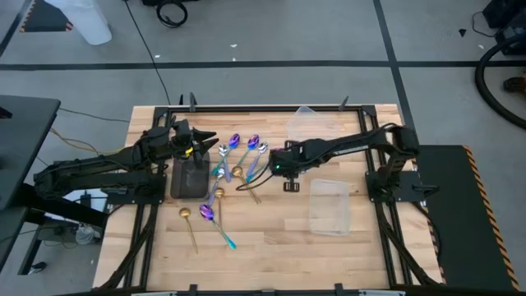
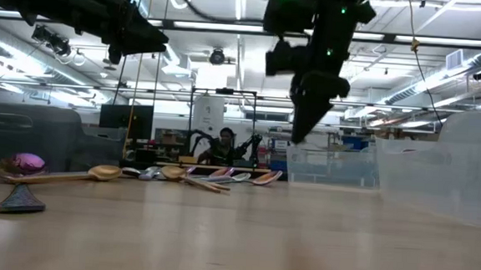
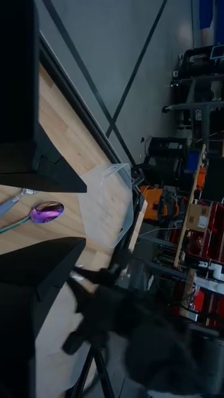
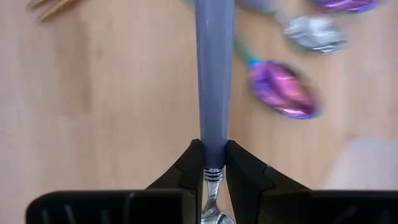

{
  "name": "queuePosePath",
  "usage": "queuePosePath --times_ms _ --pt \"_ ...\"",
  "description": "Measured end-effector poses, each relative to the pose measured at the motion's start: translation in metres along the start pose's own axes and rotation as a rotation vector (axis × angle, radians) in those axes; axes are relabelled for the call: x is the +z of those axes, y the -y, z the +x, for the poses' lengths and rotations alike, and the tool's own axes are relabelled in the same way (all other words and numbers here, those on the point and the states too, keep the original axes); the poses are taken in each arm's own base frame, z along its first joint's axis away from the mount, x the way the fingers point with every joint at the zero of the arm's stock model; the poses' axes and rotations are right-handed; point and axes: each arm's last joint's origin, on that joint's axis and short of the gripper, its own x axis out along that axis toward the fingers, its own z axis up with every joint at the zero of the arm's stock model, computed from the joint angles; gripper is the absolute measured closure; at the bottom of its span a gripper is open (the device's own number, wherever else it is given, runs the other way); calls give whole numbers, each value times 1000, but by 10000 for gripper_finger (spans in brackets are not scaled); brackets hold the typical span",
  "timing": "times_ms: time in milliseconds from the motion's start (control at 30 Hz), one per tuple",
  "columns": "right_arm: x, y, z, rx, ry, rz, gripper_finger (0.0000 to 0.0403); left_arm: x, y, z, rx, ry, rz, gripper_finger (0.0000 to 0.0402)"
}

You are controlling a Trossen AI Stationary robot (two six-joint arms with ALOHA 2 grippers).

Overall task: Sort silverware by color (type)
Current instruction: Put the purple spoon into the top transparent bin

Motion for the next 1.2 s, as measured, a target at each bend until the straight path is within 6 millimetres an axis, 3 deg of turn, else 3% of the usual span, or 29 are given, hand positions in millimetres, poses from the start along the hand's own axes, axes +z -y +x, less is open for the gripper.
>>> queuePosePath --times_ms 233,433,900,1200 --pt "-8 35 -42 -177 111 82 343 0 0 0 1 1 -1 267" --pt "-29 70 -54 -278 157 250 342 0 0 0 1 0 -3 267" --pt "-90 129 -14 -334 139 639 341 0 0 0 7 1 -3 267" --pt "-104 150 18 -239 68 790 341 0 0 0 7 1 -1 267"
